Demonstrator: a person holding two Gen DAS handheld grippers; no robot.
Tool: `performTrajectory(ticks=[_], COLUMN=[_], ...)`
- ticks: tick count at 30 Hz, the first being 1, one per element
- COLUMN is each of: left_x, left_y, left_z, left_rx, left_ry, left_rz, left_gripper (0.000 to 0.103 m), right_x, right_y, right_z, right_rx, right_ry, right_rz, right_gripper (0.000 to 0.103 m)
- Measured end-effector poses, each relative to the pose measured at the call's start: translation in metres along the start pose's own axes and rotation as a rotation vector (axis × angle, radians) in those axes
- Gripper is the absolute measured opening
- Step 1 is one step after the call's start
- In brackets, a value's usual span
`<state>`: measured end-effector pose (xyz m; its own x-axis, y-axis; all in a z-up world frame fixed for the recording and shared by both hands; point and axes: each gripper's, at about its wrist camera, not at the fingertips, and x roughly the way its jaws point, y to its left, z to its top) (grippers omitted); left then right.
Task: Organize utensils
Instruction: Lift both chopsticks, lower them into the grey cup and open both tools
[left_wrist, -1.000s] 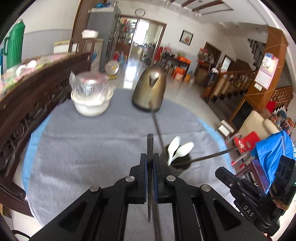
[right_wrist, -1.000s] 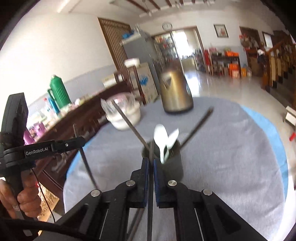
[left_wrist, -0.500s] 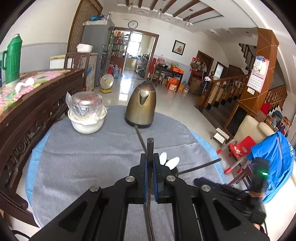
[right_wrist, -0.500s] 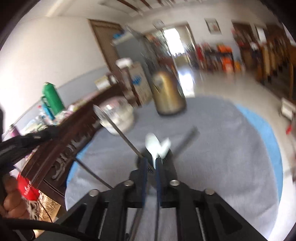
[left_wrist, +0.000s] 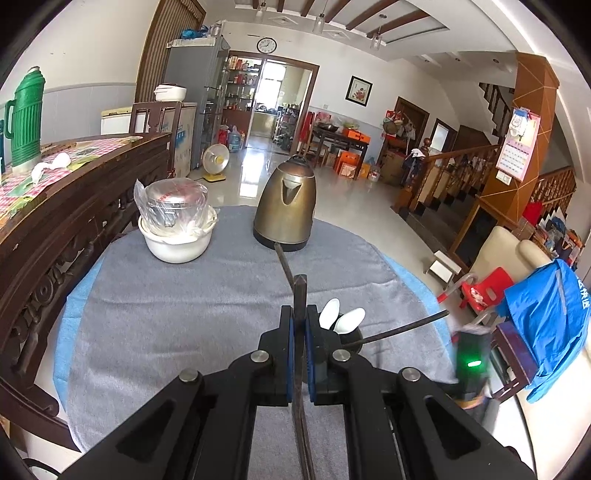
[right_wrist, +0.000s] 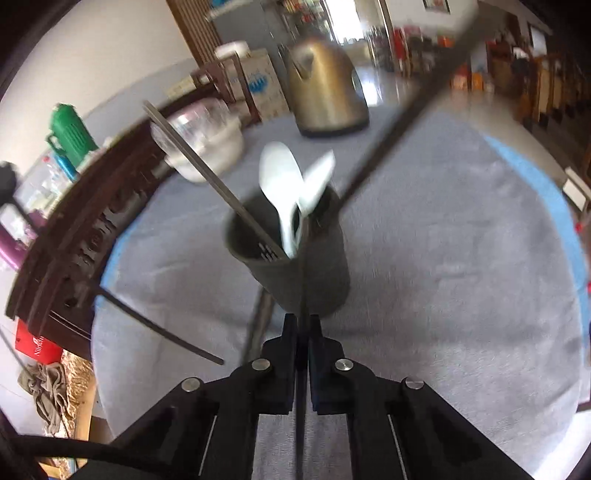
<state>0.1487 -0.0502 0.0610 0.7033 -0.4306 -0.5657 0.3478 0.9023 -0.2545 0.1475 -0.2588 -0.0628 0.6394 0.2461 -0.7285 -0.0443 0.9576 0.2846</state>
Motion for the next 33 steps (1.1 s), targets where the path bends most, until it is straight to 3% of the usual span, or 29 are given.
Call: performTrajectory(ticks=[7, 10, 12, 27, 33], left_x=[-0.022, -0.033, -0.038, -0.002, 0.036], left_y=[-0.014, -0.023, -0.03, -0.05, -0.037], left_z=[0.017, 0.029, 0.039, 0.06, 0.046], left_rx=[0.027, 0.049, 0.068, 0.09, 0.045], left_ry=[-0.078, -0.124, -0.154, -0.206, -0.146], left_rz=[-0.035, -0.047, -0.053, -0.035, -0.007], left_gripper=[0.006, 0.006, 0.006, 0.006, 0.006], right_x=[-0.091, -0.114, -0.121, -0.105, -0.077], right_y=[0.002, 0.006, 0.015, 0.035, 0.017], right_z=[0.03, 0.04, 0.047, 0.097, 0.093], right_rx=[0.022, 0.019, 0.006, -0.006, -0.004], right_ry=[-0.379, -0.519, -0.568, -0.644, -0.556], right_rz=[0.114, 0.102, 0.084, -0.009, -0.065], right_gripper=[0.005, 0.006, 0.005, 0.005, 0.005])
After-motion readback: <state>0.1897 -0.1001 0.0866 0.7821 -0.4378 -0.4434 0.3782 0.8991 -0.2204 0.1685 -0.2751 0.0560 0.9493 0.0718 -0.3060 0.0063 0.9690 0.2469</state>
